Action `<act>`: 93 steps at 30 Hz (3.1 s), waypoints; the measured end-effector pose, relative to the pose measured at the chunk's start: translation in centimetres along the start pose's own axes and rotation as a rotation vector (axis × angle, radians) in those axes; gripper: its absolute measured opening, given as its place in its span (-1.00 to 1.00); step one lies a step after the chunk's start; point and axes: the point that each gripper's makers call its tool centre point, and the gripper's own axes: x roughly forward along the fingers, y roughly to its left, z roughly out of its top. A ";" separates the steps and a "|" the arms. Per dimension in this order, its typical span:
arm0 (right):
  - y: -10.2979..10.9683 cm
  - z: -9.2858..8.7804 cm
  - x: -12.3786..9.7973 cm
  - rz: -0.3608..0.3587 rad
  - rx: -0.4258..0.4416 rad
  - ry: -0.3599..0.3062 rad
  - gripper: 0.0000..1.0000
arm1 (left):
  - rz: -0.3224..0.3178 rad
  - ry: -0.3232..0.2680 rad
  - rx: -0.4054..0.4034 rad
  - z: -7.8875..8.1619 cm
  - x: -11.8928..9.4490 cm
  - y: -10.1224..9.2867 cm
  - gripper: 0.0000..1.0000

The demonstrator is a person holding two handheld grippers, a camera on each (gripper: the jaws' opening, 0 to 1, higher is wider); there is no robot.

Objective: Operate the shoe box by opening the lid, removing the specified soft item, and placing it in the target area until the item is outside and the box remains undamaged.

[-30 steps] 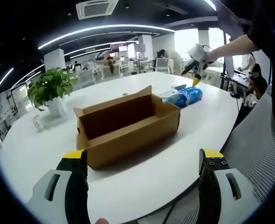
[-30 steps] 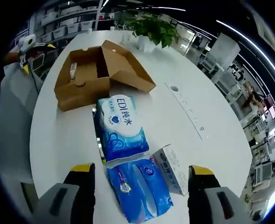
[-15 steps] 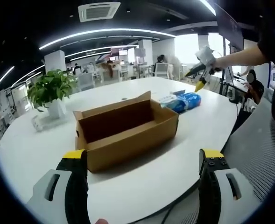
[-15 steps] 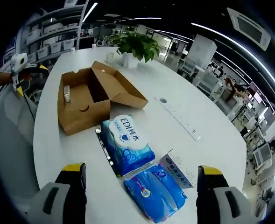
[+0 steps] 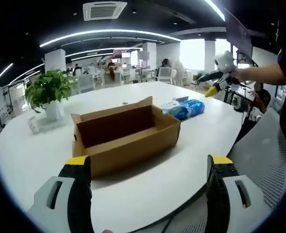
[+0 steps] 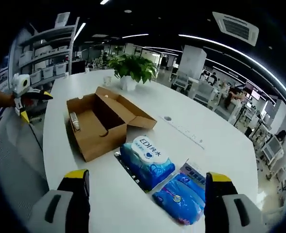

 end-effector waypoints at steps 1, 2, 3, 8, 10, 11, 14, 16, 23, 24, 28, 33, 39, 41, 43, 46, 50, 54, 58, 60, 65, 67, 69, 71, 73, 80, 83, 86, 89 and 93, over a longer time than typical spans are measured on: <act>0.4 0.0 -0.2 -0.001 0.006 -0.004 0.99 | 0.000 0.002 0.002 0.0 0.0 0.0 0.98; 0.6 0.0 -0.3 -0.003 0.008 -0.007 0.99 | 0.000 0.005 0.003 -0.1 0.0 0.0 0.98; 1.0 -0.1 -0.5 -0.007 -0.001 -0.010 0.99 | 0.000 0.008 0.003 -0.1 0.0 0.0 0.98; 2.2 0.0 -1.0 -0.019 0.015 -0.026 0.98 | -0.001 0.018 0.004 -0.1 0.1 0.2 0.98; 2.8 0.1 -1.2 -0.025 0.019 -0.034 0.98 | -0.002 0.022 0.024 0.0 0.1 0.4 0.98; 3.1 0.2 -1.3 -0.027 0.024 -0.040 0.98 | -0.003 0.023 0.033 0.1 0.1 0.5 0.98; 3.9 0.6 -1.6 -0.035 0.032 -0.059 0.96 | -0.009 0.032 0.055 0.4 0.2 0.9 0.98; 4.2 1.0 -1.8 -0.046 0.011 -0.067 0.96 | -0.013 0.034 0.071 0.8 0.3 1.2 0.98; 5.4 1.1 -2.2 -0.058 0.035 -0.072 0.97 | -0.017 0.037 0.126 2.0 0.4 2.9 0.98; 5.5 0.8 -2.2 -0.062 0.037 -0.062 0.97 | -0.018 0.038 0.132 2.1 0.4 3.2 0.98; 6.1 0.8 -2.5 -0.067 0.081 -0.083 0.96 | -0.037 0.073 0.160 2.2 0.7 4.0 0.91; 6.9 0.8 -3.1 -0.072 0.093 -0.092 0.96 | -0.058 0.098 0.183 2.5 1.2 4.5 0.91; 7.7 0.6 -3.7 -0.073 0.107 -0.102 0.96 | -0.091 0.139 0.227 3.1 1.9 4.8 0.88; 8.0 0.6 -3.9 -0.075 0.116 -0.109 0.96 | -0.109 0.157 0.240 3.5 2.3 5.0 0.84; 8.5 0.4 -4.0 -0.075 0.125 -0.108 0.95 | -0.125 0.169 0.250 3.9 2.7 5.2 0.80; 9.1 0.1 -4.3 -0.072 0.127 -0.111 0.95 | -0.142 0.182 0.265 4.2 3.1 5.3 0.78; 10.0 -0.1 -4.7 -0.058 0.100 -0.118 0.97 | -0.175 0.226 0.331 4.5 3.8 5.6 0.75; 10.5 -0.4 -5.2 -0.061 0.110 -0.124 0.98 | -0.204 0.251 0.381 4.9 4.5 5.8 0.72; 11.2 -0.7 -5.6 -0.063 0.133 -0.144 0.99 | -0.209 0.274 0.450 5.1 5.4 6.4 0.70; 11.5 -0.7 -5.8 -0.063 0.133 -0.150 0.99 | -0.216 0.289 0.466 5.1 5.8 6.7 0.65; 11.8 -1.0 -6.2 -0.076 0.132 -0.157 0.99 | -0.249 0.314 0.479 5.3 6.6 6.9 0.55; 11.9 -1.2 -6.4 -0.083 0.154 -0.163 0.99 | -0.259 0.318 0.491 5.3 7.0 6.9 0.53; 12.2 -1.3 -6.5 -0.089 0.178 -0.175 0.99 | -0.270 0.333 0.494 5.2 7.5 6.9 0.49; 12.5 -1.5 -6.6 -0.098 0.188 -0.183 0.99 | -0.284 0.342 0.490 5.2 8.0 6.9 0.46; 12.6 -1.8 -6.6 -0.111 0.210 -0.188 0.99 | -0.292 0.348 0.486 5.3 8.4 7.0 0.45; 12.8 -1.7 -6.7 -0.147 0.243 -0.224 0.99 | -0.318 0.411 0.582 4.9 9.4 8.6 0.36; 12.2 -1.5 -7.0 -0.181 0.252 -0.243 0.99 | -0.341 0.473 0.653 3.9 9.9 9.1 0.32; 12.0 -1.4 -7.2 -0.191 0.263 -0.255 0.99 | -0.360 0.521 0.694 2.9 10.4 9.4 0.31; 12.1 -1.5 -7.1 -0.185 0.269 -0.248 0.99 | -0.376 0.565 0.735 2.0 10.9 9.7 0.31; 12.2 -1.7 -6.9 -0.188 0.263 -0.237 0.98 | -0.399 0.625 0.796 0.7 11.4 10.1 0.31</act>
